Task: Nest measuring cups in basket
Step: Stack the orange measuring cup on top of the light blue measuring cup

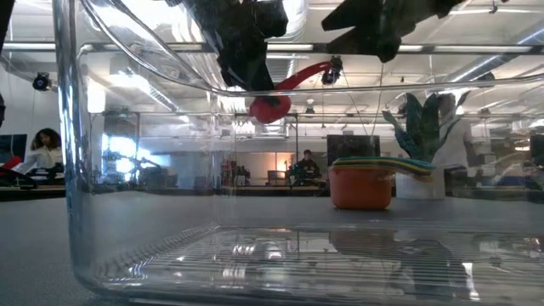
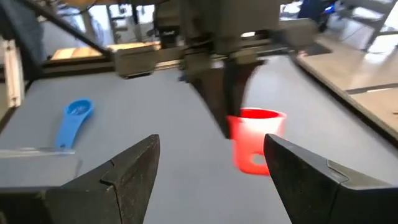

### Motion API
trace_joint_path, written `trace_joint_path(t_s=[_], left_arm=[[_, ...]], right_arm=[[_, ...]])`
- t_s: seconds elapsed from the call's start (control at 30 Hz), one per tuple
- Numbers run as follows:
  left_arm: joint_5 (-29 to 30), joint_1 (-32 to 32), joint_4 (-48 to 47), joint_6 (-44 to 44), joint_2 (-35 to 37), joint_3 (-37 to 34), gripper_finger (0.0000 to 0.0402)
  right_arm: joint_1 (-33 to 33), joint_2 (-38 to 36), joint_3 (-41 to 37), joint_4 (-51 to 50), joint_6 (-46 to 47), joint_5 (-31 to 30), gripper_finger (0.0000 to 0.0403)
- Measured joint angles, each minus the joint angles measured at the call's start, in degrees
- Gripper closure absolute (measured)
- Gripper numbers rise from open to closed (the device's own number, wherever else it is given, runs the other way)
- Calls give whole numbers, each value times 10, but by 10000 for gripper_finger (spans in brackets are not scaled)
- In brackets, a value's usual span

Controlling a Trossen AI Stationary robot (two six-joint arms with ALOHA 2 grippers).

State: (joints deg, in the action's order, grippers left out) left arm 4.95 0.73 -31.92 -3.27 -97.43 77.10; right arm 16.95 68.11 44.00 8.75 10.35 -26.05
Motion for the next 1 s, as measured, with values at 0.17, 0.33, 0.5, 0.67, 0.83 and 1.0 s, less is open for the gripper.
trace_joint_path(t_s=[0.17, 0.33, 0.5, 0.67, 0.83, 1.0], left_arm=[[0, 1, 1, -1, 0, 0, 401], [0, 7, 4, -5, 0, 0, 401], [2, 10, 3, -8, -2, 0, 401], [5, 11, 3, -9, -2, 0, 401], [6, 13, 5, -9, -2, 0, 401], [30, 21, 5, -13, -2, 0, 401]], right_arm=[[0, -32, -23, 6, 5, -58, 129], [0, -19, -5, -6, -15, -65, 129], [0, 21, 34, -76, -21, -71, 129], [0, 71, 76, -115, -25, -86, 129], [-1, 121, 127, -127, -35, -90, 129], [-11, 156, 190, -223, 14, -115, 129]])
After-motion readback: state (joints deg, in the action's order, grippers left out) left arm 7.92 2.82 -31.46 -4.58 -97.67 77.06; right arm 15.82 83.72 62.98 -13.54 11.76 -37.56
